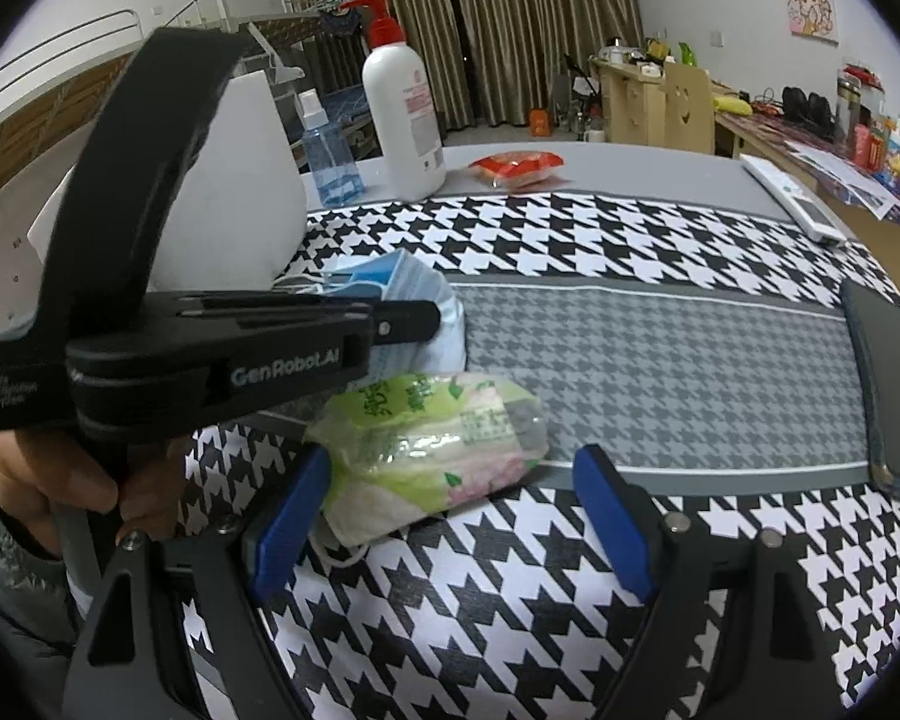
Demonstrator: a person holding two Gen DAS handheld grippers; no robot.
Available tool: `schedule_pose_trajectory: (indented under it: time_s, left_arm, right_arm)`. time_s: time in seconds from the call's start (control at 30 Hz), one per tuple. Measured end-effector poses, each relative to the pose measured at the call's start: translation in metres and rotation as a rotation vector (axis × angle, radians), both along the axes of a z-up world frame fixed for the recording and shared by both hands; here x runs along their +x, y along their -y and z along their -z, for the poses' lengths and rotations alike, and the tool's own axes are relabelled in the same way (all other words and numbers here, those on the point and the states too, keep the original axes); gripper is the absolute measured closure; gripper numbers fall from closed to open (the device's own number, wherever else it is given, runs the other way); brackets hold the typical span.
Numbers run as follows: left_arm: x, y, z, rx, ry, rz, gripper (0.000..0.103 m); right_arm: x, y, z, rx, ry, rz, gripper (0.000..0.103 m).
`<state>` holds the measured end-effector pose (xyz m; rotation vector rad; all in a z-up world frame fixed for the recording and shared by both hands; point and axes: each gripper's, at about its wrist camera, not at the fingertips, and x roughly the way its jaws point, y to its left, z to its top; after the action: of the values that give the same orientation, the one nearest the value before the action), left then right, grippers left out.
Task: Organize soft objects
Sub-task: 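Close the left gripper on the blue face mask while the right gripper grasps the green packet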
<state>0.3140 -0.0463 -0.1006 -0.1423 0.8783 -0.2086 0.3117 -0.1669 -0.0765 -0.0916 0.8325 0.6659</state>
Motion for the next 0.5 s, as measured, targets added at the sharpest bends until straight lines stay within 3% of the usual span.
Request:
schedule_pose_trajectory:
  time_s: [0.07, 0.23, 0.5]
  left_arm:
    - [-0.002, 0.0002, -0.0008, -0.002, 0.005, 0.004, 0.097]
    - [-0.006, -0.0004, -0.0021, -0.001, 0.019, 0.011, 0.097]
    - [-0.0067, 0.0012, -0.0011, 0.008, 0.019, 0.016, 0.097]
  right_arm:
    - [-0.0004, -0.0016, -0.0003, 0.0, -0.001, -0.009, 0.017]
    - [0.0006, -0.0041, 0.0006, 0.011, -0.016, -0.014, 0.031]
    - [0.0013, -0.0103, 0.003, -0.024, -0.014, -0.011, 0.031]
